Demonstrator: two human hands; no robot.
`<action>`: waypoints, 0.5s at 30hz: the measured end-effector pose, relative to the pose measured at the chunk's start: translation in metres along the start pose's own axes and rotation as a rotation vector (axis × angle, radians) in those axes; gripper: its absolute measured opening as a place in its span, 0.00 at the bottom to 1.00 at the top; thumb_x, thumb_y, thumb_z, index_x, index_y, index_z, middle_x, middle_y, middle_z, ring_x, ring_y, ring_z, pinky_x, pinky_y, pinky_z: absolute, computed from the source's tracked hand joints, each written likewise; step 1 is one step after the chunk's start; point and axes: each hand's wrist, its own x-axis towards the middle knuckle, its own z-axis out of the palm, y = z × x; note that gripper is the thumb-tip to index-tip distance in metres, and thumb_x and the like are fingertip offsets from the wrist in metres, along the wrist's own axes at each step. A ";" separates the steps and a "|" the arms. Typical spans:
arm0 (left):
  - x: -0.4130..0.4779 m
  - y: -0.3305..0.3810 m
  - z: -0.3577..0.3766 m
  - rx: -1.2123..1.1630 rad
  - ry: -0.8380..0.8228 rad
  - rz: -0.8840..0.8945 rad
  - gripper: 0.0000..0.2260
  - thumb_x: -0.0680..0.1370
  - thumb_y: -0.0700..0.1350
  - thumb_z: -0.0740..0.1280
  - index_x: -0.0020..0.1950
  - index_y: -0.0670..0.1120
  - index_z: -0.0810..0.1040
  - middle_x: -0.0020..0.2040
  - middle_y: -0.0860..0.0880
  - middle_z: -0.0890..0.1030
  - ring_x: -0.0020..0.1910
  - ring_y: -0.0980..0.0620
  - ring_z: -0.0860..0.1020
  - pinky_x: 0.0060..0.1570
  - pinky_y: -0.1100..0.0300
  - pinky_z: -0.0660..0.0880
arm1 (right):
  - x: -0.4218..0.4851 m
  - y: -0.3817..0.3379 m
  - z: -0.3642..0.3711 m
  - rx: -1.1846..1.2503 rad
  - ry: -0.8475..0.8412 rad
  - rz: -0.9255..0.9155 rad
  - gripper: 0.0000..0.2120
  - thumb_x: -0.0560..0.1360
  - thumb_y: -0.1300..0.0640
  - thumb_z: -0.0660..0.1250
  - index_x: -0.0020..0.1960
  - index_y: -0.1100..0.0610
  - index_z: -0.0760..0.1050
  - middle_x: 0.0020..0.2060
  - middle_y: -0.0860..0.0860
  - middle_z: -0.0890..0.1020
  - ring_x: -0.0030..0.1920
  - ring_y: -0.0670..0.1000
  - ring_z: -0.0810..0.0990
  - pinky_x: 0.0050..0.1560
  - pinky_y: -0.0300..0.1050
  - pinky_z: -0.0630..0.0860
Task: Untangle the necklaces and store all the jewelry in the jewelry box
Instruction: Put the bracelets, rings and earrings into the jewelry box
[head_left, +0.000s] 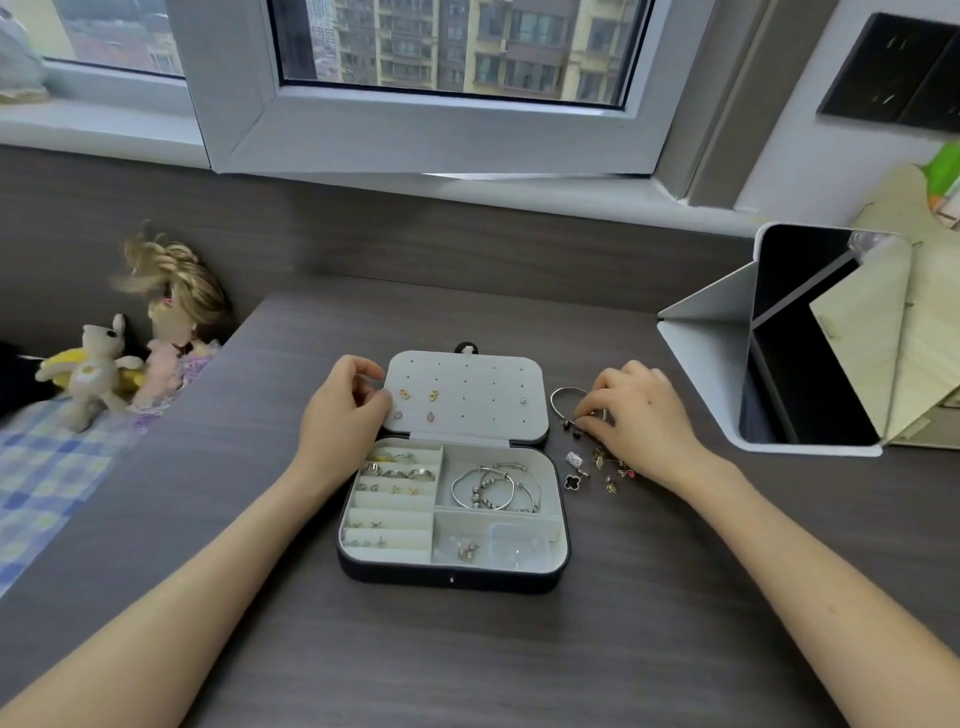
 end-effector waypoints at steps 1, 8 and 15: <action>0.000 0.000 0.000 0.000 0.000 0.000 0.06 0.75 0.36 0.64 0.50 0.45 0.72 0.34 0.51 0.72 0.34 0.53 0.70 0.37 0.59 0.66 | 0.001 -0.002 -0.002 -0.029 -0.017 -0.013 0.05 0.74 0.53 0.68 0.47 0.50 0.83 0.45 0.47 0.79 0.50 0.54 0.71 0.46 0.44 0.57; 0.000 -0.001 0.000 0.002 -0.002 0.009 0.06 0.76 0.36 0.64 0.51 0.44 0.73 0.34 0.51 0.72 0.34 0.53 0.70 0.36 0.60 0.66 | 0.002 -0.003 0.000 -0.119 0.030 -0.021 0.06 0.73 0.58 0.67 0.39 0.53 0.81 0.41 0.49 0.80 0.46 0.56 0.74 0.43 0.45 0.58; -0.001 0.001 -0.002 -0.004 -0.032 0.025 0.07 0.76 0.36 0.63 0.52 0.46 0.72 0.36 0.49 0.72 0.36 0.51 0.70 0.38 0.57 0.67 | -0.016 -0.019 -0.029 0.067 0.321 -0.186 0.05 0.70 0.61 0.67 0.35 0.54 0.77 0.37 0.48 0.79 0.38 0.56 0.74 0.38 0.46 0.62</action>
